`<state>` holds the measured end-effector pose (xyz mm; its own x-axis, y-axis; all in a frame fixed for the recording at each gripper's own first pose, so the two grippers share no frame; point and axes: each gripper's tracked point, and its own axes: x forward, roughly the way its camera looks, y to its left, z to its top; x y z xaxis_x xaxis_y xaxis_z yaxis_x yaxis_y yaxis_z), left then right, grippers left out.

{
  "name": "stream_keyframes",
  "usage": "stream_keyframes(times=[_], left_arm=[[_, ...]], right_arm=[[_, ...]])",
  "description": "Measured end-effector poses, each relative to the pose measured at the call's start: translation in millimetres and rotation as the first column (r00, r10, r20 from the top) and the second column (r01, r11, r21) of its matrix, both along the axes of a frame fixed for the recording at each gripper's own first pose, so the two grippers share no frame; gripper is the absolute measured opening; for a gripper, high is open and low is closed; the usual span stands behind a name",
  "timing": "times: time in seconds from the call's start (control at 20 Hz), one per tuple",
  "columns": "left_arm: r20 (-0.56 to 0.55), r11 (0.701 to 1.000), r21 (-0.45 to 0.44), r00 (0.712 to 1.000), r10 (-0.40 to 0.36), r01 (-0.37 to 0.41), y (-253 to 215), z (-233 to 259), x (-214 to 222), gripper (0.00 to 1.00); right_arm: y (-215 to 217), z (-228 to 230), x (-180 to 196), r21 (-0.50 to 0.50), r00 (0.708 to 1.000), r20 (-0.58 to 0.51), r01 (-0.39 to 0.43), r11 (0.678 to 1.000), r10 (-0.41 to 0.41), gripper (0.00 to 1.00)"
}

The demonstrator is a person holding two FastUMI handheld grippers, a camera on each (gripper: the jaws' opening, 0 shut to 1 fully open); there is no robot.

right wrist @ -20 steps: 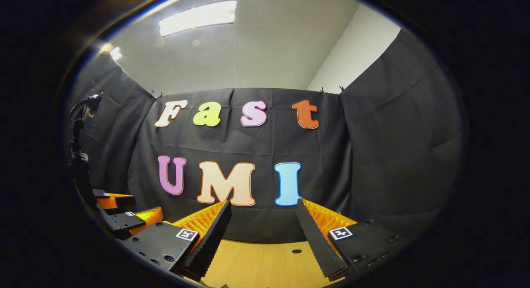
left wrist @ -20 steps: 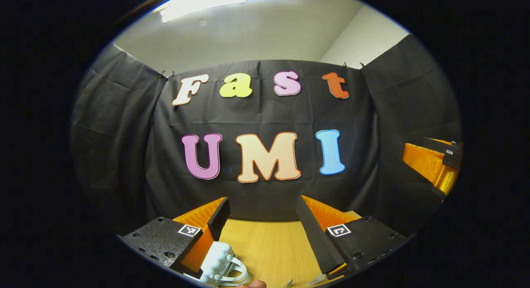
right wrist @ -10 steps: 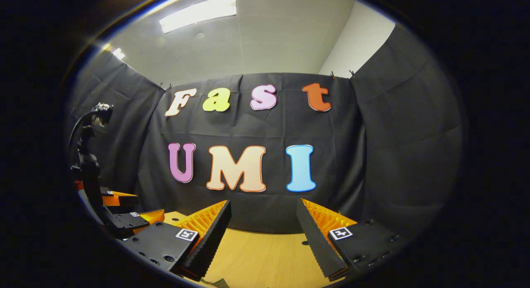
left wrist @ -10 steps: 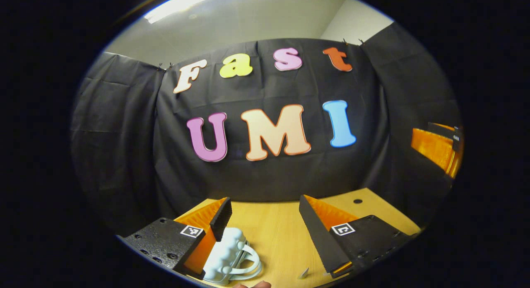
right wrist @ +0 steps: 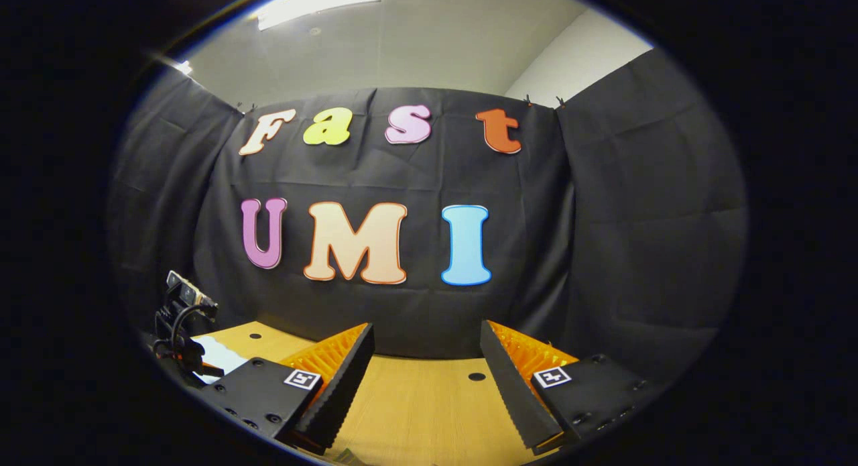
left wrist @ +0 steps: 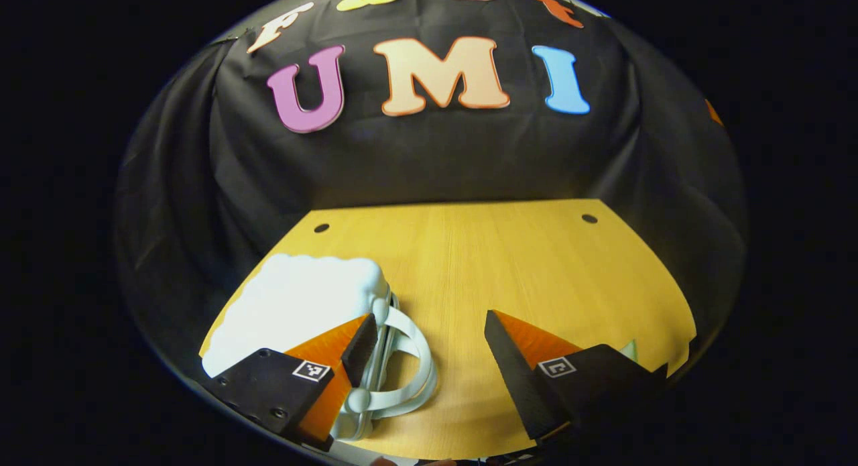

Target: First open the suitcase, pack the skin care products into it, and then close the suitcase.

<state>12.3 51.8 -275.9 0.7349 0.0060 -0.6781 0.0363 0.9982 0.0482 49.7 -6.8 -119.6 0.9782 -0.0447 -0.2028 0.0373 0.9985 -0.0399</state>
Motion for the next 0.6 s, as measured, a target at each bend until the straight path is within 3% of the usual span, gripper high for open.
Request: stream_keyframes(times=[0.2, 0.4, 0.5, 0.55, 0.6], left_arm=[[-0.134, 0.999, -0.038, 0.991, -0.013, 0.008, 5.0, -40.5, 3.5, 0.96], [-0.283, 0.998, -0.049, 0.958, -0.044, 0.031, 2.6, -77.7, -8.3, 0.94], [-0.311, 0.996, -0.066, 0.947, -0.081, 0.063, -5.2, -86.7, -10.2, 0.87], [-0.329, 0.995, -0.085, 0.94, -0.085, 0.06, -9.0, -93.3, -12.8, 0.73], [-0.343, 0.993, -0.103, 0.935, -0.084, 0.052, -11.7, -98.3, -13.7, 0.72]], right_arm=[[-6.3, -6.7, 1.0, -0.042, 0.998, -0.022, 0.052, 0.998, -0.053, 0.99], [-10.7, -8.9, -2.4, -0.064, 0.997, -0.026, 0.078, 0.995, -0.079, 0.99], [-15.0, -11.0, -4.2, -0.072, 0.996, -0.026, 0.085, 0.994, -0.087, 0.99], [-17.0, -11.6, -5.8, -0.073, 0.996, -0.027, 0.087, 0.994, -0.089, 0.99], [-19.3, -13.0, -6.7, -0.074, 0.995, -0.028, 0.089, 0.993, -0.091, 0.99]])
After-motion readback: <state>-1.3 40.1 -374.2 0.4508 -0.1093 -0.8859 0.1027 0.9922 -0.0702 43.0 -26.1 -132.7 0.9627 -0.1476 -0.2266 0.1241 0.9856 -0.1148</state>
